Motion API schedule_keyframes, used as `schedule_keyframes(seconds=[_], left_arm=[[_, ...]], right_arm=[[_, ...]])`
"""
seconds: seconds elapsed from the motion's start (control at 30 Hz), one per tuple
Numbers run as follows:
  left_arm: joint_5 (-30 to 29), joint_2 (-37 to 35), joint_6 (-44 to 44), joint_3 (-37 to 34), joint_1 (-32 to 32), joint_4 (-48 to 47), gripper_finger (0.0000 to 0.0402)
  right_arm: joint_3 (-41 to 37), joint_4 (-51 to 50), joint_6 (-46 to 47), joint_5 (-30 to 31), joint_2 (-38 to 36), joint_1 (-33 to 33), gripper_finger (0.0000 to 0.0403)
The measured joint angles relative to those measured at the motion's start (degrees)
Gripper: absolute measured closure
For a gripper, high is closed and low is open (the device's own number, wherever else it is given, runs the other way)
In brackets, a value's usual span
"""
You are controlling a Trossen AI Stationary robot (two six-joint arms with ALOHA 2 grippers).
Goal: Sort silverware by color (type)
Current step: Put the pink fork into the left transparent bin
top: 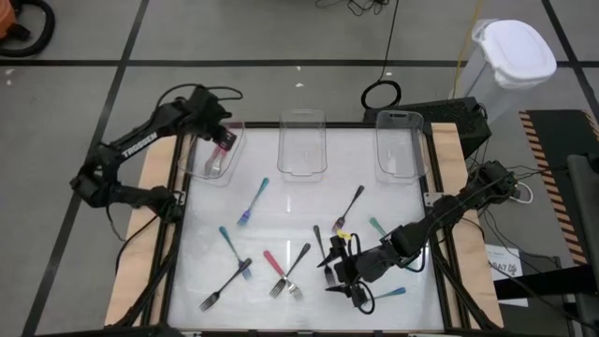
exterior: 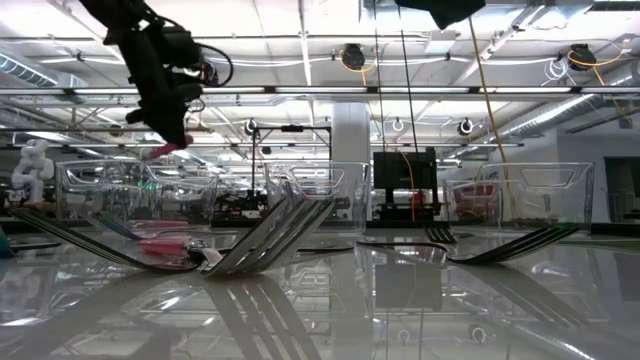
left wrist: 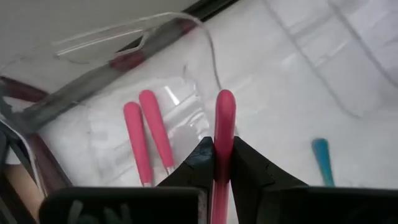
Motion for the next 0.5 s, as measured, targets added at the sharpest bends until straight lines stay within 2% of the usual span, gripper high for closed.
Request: schedule_keyframes(seconds=[0.33,0.5], left_arm=[[-4.9,2.16,0.32,-0.01,0.03,1.46,0.0347],[-5.58,2.13,0.36,-0.03,-0.01,1.42,0.0346]], right_arm=[[0.0,-0.33,-6.12,11.72,0.0,-0.59,0.0103],[0.0,-0.33,-8.77,13.18,0.0,-2.06,0.0103]])
